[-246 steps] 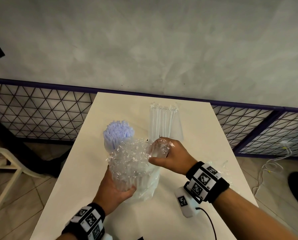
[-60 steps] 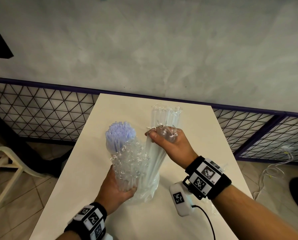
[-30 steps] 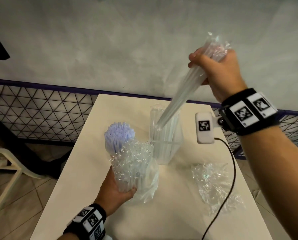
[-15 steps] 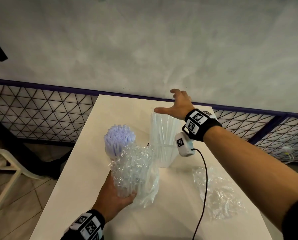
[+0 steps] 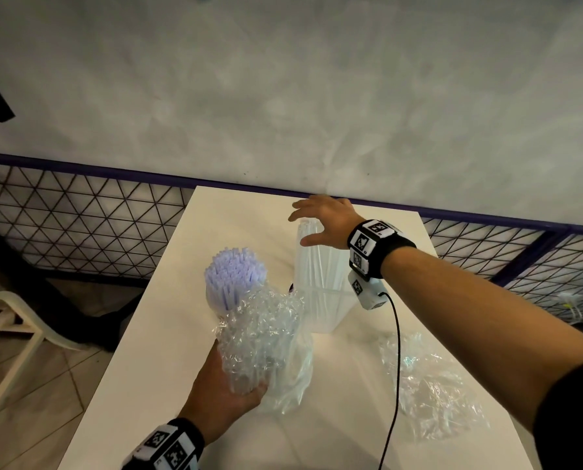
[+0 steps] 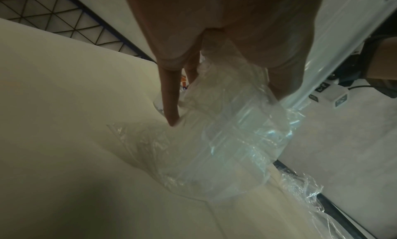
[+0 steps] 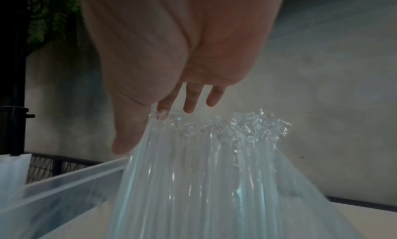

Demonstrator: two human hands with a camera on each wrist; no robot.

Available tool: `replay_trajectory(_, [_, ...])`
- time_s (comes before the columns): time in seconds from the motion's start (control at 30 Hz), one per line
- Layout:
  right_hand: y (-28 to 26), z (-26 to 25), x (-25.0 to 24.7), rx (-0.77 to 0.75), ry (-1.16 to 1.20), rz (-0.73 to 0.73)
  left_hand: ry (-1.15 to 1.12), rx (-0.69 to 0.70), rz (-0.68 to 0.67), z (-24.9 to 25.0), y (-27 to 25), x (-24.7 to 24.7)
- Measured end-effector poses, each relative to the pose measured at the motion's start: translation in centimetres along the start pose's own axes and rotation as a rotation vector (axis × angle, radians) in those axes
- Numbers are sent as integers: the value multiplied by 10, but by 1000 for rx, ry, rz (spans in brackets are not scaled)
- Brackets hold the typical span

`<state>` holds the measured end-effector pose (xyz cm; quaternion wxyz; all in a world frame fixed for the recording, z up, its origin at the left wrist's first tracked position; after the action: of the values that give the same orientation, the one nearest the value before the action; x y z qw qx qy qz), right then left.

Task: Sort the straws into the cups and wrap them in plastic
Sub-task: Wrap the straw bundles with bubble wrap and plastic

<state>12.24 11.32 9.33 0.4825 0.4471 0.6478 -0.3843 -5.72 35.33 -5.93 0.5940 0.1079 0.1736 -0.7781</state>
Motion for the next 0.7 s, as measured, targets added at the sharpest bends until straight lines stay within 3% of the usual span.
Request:
replay_trajectory(0.17, [9,19,-10,121,24,124,-42,-2,-6,3,-2,0])
replay_trajectory(0.37, [8,36,2,222,195,119,-88,-12,-18,-8,-1,0])
replay_trajectory(0.7, [9,30,12,186,-45,-76,-54,15,-9,-6,0,1])
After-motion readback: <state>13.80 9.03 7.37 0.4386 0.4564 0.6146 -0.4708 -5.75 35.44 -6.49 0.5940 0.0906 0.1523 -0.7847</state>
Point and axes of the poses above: each hand's wrist, its own y-axis towards the middle knuckle, its own x-axis out of the palm, z = x × y, the point moved 6 cm from there along y, towards the middle knuckle, and after that the axes turned 8 degrees about y, right-handed, at the moved point
